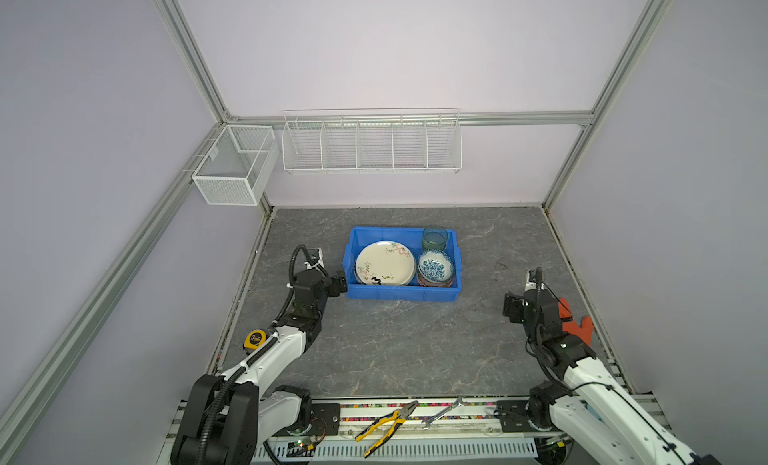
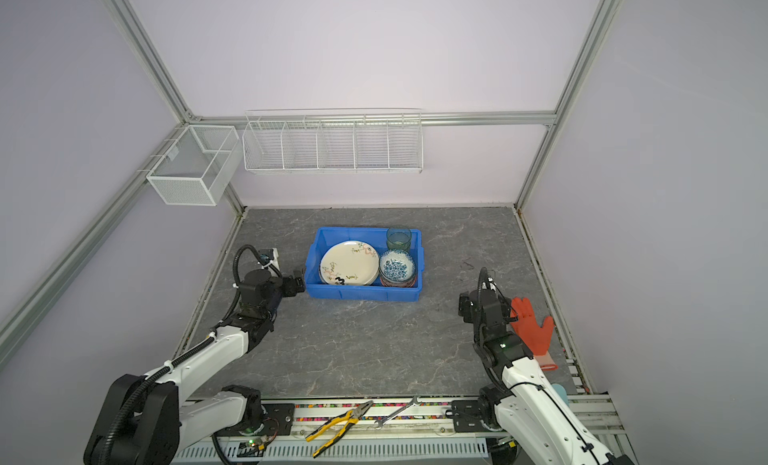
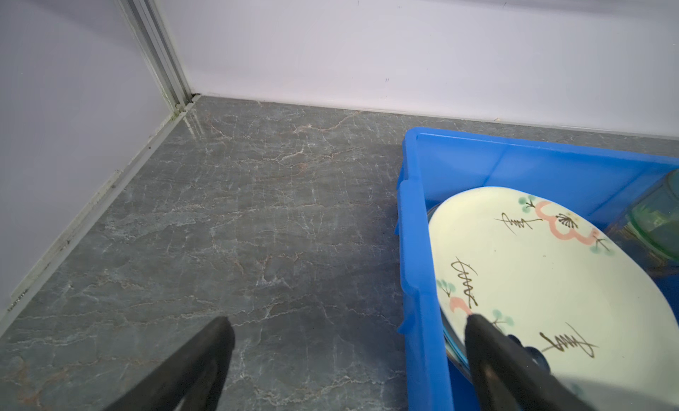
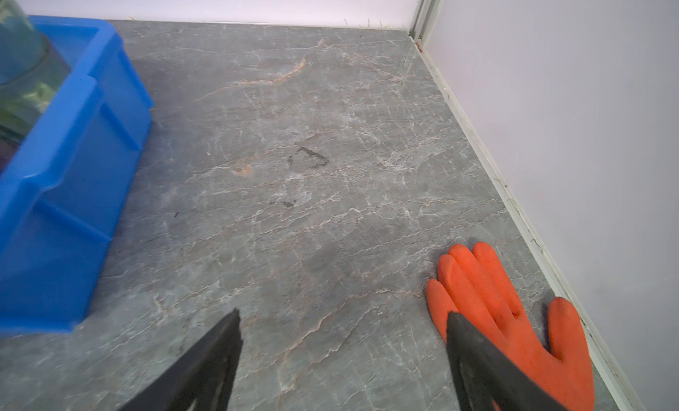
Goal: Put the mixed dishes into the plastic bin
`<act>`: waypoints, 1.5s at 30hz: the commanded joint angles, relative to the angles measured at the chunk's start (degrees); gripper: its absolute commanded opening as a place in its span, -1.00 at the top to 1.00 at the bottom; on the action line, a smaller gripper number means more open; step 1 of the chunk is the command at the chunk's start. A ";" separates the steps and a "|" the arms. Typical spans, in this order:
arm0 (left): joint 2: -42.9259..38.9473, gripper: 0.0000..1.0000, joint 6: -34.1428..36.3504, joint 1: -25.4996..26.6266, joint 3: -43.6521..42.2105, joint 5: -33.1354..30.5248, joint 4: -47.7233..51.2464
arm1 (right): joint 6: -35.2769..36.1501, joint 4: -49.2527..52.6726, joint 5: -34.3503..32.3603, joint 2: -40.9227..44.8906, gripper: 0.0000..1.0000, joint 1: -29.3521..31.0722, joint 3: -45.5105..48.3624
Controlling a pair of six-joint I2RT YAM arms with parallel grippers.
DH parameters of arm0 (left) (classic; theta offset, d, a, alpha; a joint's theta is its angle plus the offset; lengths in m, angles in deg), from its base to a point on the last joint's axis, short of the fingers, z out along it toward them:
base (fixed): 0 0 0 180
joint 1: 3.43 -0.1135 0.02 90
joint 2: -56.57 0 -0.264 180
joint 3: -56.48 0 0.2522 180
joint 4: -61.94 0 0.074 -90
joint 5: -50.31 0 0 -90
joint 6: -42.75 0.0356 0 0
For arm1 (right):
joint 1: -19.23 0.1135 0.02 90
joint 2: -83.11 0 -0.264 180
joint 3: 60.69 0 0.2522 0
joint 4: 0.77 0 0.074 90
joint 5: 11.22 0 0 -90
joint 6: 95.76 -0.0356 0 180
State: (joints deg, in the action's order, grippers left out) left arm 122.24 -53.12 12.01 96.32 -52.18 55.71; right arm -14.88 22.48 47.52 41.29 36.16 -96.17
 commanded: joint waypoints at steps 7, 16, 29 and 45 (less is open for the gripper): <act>-1.11 -0.95 7.89 -6.06 -1.21 -4.04 -8.53 | 8.72 -17.87 6.81 -5.98 -0.77 -6.59 5.34; 8.46 -0.95 4.16 -13.24 -3.13 1.48 -18.09 | 10.06 -28.39 13.23 -15.47 -0.77 -11.57 4.48; 20.32 -0.97 3.95 -13.24 -6.88 0.39 -35.80 | 10.44 -42.53 19.00 -22.89 -0.77 -16.53 5.47; 23.11 -0.97 4.05 -13.24 -5.26 1.11 -34.82 | 11.16 -58.92 24.99 -44.06 -0.77 -16.53 0.31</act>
State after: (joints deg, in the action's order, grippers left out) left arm 145.08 -49.14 -1.08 89.88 -51.64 21.11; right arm -5.31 -30.24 70.27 -0.22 19.70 -95.14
